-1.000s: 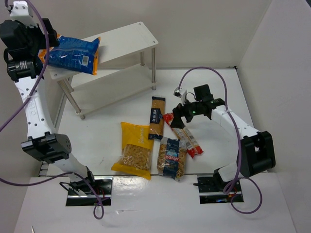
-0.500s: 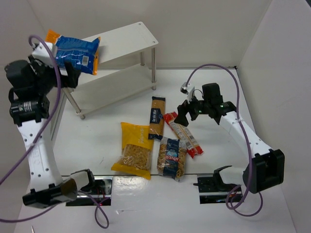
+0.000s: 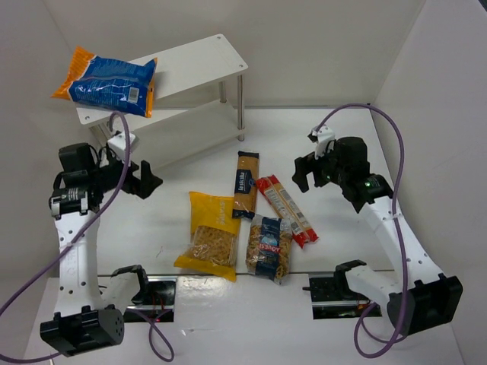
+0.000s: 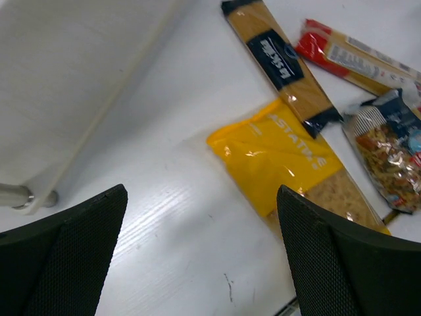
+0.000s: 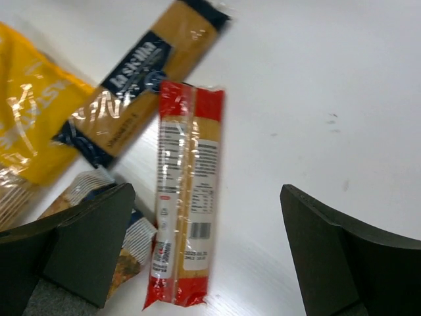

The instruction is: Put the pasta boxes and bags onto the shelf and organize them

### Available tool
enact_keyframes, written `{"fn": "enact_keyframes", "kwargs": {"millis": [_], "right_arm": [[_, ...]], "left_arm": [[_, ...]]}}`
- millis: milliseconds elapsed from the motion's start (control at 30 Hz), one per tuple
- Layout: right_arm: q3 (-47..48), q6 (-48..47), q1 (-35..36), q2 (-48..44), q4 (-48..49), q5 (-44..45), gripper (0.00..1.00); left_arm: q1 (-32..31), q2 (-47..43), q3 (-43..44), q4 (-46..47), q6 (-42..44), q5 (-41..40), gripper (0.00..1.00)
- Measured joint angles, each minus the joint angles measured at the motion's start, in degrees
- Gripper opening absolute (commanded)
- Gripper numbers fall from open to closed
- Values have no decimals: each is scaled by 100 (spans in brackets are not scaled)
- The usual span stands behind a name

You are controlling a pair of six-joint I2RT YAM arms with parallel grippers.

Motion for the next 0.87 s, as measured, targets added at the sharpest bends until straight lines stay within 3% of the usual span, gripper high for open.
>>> {"fn": "enact_keyframes", "kwargs": {"millis": [167, 333, 867], "right_arm": [[-258, 170, -286, -256, -20, 682, 100], [-280, 234, -411, -306, -17, 973, 100], [-363, 15, -415, 33, -31, 1054, 100]], "left_arm": [[-343, 57, -501, -157, 245, 308, 100], [-732, 492, -645, -175, 236, 66, 100], [-804, 629, -719, -173, 238, -273, 100]]}}
